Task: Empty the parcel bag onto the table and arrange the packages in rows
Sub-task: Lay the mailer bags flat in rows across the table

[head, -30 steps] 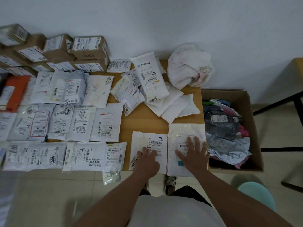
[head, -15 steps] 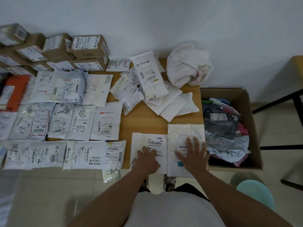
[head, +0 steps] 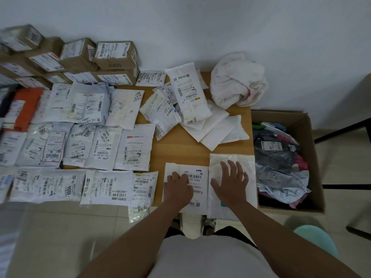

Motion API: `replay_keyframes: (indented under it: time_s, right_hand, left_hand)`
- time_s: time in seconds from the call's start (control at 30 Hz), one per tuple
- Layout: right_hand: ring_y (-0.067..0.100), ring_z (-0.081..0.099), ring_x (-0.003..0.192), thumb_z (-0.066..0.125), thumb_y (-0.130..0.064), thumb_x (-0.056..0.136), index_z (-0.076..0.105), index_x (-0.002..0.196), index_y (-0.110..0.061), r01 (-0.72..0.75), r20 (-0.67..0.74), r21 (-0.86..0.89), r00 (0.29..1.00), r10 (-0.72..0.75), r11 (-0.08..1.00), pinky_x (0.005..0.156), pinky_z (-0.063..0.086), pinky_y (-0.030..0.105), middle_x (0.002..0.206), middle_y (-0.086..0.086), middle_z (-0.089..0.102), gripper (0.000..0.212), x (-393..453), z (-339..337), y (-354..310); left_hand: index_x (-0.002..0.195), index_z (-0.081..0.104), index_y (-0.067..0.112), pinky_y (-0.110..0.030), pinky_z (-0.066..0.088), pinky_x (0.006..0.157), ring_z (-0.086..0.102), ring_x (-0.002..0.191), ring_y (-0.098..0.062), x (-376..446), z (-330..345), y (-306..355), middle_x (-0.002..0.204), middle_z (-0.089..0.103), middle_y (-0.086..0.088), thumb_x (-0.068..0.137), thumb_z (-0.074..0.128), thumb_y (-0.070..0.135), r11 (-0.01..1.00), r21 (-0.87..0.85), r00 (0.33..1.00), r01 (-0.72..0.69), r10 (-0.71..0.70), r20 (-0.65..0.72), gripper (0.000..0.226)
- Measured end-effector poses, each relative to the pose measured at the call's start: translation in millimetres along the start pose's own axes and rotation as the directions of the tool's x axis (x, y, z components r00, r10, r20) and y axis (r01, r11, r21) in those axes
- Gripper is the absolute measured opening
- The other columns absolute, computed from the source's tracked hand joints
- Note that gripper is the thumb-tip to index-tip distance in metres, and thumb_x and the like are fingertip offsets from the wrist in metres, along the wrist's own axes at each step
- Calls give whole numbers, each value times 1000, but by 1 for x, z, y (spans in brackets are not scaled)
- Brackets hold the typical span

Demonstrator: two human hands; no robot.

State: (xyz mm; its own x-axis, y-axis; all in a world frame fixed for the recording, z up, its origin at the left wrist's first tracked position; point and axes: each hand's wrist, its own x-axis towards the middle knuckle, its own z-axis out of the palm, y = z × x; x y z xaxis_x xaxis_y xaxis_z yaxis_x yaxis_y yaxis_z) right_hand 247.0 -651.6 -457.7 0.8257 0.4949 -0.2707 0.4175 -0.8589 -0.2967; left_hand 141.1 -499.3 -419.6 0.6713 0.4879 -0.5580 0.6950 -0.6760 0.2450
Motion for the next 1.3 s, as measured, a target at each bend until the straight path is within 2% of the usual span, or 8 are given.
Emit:
replay_keyframes:
  time_s: [0.2, 0.4, 0.5, 0.6, 0.77, 0.97, 1.1, 1.3]
  right_hand:
    - [31, 46, 119, 58, -32, 91, 42, 144, -21, -23, 35, 371, 999, 11, 928, 95, 42, 44, 135, 14, 44, 56, 45, -30, -31]
    - [24, 51, 123, 57, -24, 90, 53, 137, -16, -477, 370, 742, 877, 305, 471, 104, 43, 40, 139, 6, 51, 47, 115, -50, -66]
    - [27, 59, 107, 49, -20, 91, 65, 119, -5, -51, -33, 478, 997, 75, 877, 92, 46, 38, 119, 9, 64, 36, 107, -55, -76]
    - [30, 59, 84, 45, -26, 86, 69, 98, -10, 487, -174, 35, 863, -474, 873, 77, 46, 39, 92, 8, 66, 32, 79, -42, -74]
    - [40, 59, 114, 54, -34, 76, 74, 93, -10, 671, 59, -219, 733, -677, 708, 106, 33, 56, 100, 7, 73, 36, 52, -26, -72]
    - [32, 58, 115, 67, -24, 71, 71, 85, -5, 808, -58, 13, 589, -806, 589, 102, 45, 53, 95, 10, 71, 24, 58, -19, -73]
    - [29, 56, 100, 58, -21, 80, 63, 92, -8, 470, -262, 6, 853, -452, 883, 79, 53, 49, 99, 13, 62, 18, 87, -32, -60]
    - [42, 46, 130, 70, -50, 69, 61, 117, -13, 301, 28, -326, 951, -309, 896, 100, 38, 62, 132, 15, 57, 62, 138, -21, -46]
  left_hand:
    - [123, 53, 19, -35, 39, 96, 45, 115, -24, 28, -23, 0, 125, 48, -7, 94, 50, 31, 987, -158, 999, -26, 18, -49, 32]
    - [132, 49, 19, -36, 48, 91, 55, 105, -20, 80, -72, 31, 123, 52, -5, 93, 53, 25, 773, -626, 994, 106, -57, 98, 40]
    - [138, 46, 14, -30, 46, 86, 54, 101, -14, 95, -90, 51, 129, 57, -5, 96, 51, 24, 581, -799, 987, 155, -56, 151, 44]
    - [118, 59, 18, -24, 49, 71, 60, 79, -7, 93, -101, 60, 98, 63, 1, 97, 48, 48, 289, -893, 931, 345, 14, 364, 39]
    - [135, 52, 20, -43, 39, 108, 52, 123, -18, 93, -78, 39, 138, 54, 1, 61, 55, 91, 602, -743, 895, 292, 103, 435, 102]
    - [94, 69, 15, -30, 44, 66, 62, 69, -20, 93, -81, -4, 80, 67, -7, 86, 60, 37, 523, -780, 930, 343, -72, 361, 24]
    - [100, 66, 12, -34, 55, 71, 69, 79, -23, 92, -80, -29, 99, 72, -12, 92, 56, 17, 477, -811, 940, 338, -209, 269, 13]
    - [135, 42, 9, -36, 41, 90, 50, 109, -30, 90, -66, -38, 124, 49, -14, 85, 61, 24, 976, -153, 948, 157, -193, -254, 55]
